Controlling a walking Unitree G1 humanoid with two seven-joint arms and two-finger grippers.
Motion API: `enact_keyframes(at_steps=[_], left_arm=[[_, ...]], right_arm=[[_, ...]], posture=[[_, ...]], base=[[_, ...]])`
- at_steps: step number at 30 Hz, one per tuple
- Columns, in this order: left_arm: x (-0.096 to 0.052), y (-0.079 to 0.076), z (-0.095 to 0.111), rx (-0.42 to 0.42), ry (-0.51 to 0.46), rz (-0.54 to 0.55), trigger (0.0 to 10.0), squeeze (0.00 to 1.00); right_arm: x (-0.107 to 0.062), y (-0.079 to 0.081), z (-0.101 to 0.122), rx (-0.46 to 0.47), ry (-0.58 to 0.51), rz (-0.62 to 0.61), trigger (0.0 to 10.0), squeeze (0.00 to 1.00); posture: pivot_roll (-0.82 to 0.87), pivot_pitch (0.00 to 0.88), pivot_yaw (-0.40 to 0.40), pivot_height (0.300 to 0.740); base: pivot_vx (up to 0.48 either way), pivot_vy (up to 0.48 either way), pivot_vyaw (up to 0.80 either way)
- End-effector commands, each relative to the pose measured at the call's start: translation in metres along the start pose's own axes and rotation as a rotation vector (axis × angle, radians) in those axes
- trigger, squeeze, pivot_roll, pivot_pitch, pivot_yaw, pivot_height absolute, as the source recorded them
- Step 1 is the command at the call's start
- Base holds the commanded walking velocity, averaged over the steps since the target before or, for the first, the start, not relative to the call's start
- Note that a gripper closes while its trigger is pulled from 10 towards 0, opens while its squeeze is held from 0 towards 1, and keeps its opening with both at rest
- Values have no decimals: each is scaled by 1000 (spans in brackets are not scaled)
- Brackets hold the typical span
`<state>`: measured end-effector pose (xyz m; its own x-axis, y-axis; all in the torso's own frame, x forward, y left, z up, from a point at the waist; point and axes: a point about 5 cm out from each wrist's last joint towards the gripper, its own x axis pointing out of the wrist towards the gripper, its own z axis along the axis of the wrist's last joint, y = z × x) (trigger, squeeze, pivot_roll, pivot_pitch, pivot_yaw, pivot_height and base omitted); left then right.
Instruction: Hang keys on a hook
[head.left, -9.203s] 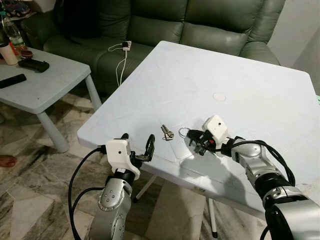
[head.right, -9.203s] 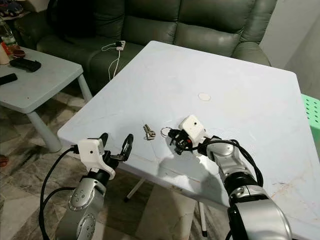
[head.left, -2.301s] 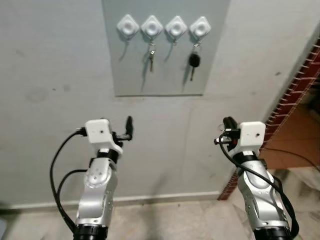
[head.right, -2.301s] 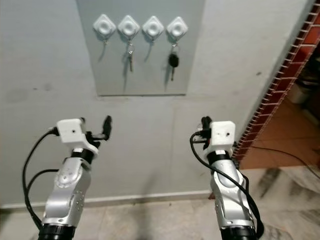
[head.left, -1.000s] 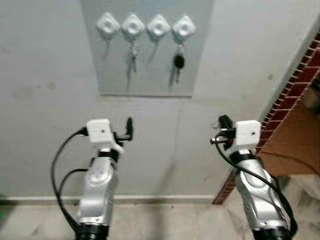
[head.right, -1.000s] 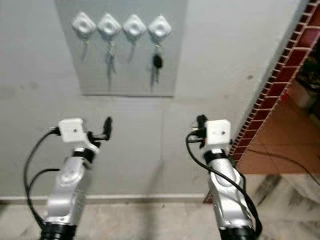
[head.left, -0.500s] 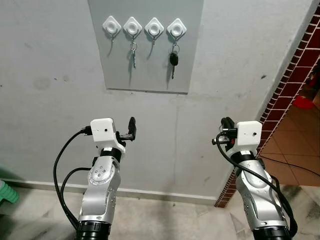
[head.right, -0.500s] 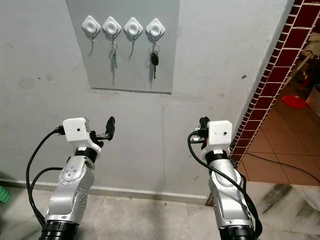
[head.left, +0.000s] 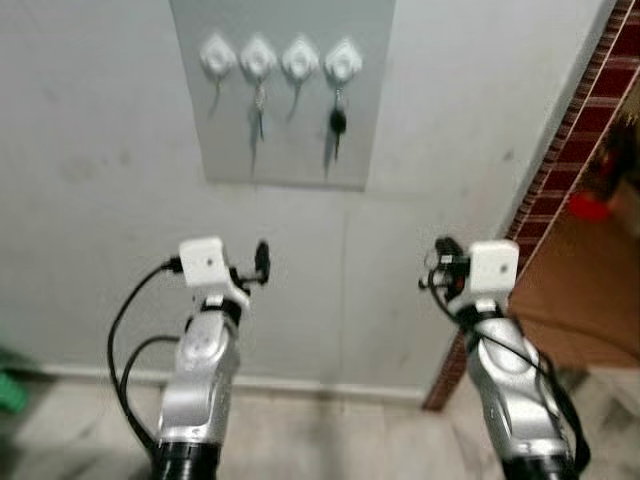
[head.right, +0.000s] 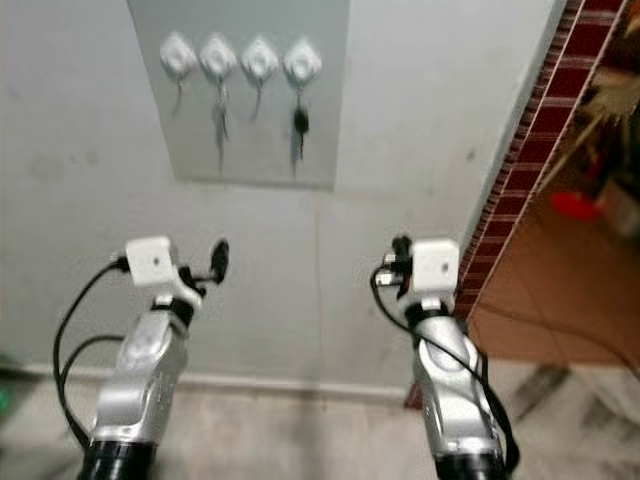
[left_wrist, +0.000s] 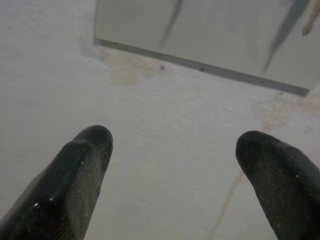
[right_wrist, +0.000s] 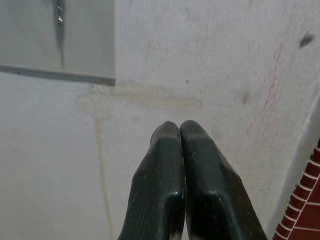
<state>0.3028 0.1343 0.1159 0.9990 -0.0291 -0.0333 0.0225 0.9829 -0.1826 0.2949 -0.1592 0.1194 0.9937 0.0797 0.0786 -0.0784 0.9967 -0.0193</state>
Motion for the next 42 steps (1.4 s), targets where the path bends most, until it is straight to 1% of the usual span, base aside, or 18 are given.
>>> enact_keyframes(at_steps=[1, 22, 42], left_arm=[[2, 2, 5, 0, -16, 12, 10000, 0], [1, 2, 6, -17, -14, 28, 10000, 0], [4, -2, 7, -31, -19, 26, 10000, 0]], right_arm=[[2, 2, 6, 1, -20, 4, 10000, 0], [2, 3, 6, 4, -14, 27, 10000, 0], [4, 5, 8, 5, -18, 44, 10000, 0]], posture=[[-3, 5, -32, 740], [-1, 8, -39, 740], [-3, 0, -46, 740]], base=[[0, 0, 0], [0, 0, 0], [285, 0, 0]])
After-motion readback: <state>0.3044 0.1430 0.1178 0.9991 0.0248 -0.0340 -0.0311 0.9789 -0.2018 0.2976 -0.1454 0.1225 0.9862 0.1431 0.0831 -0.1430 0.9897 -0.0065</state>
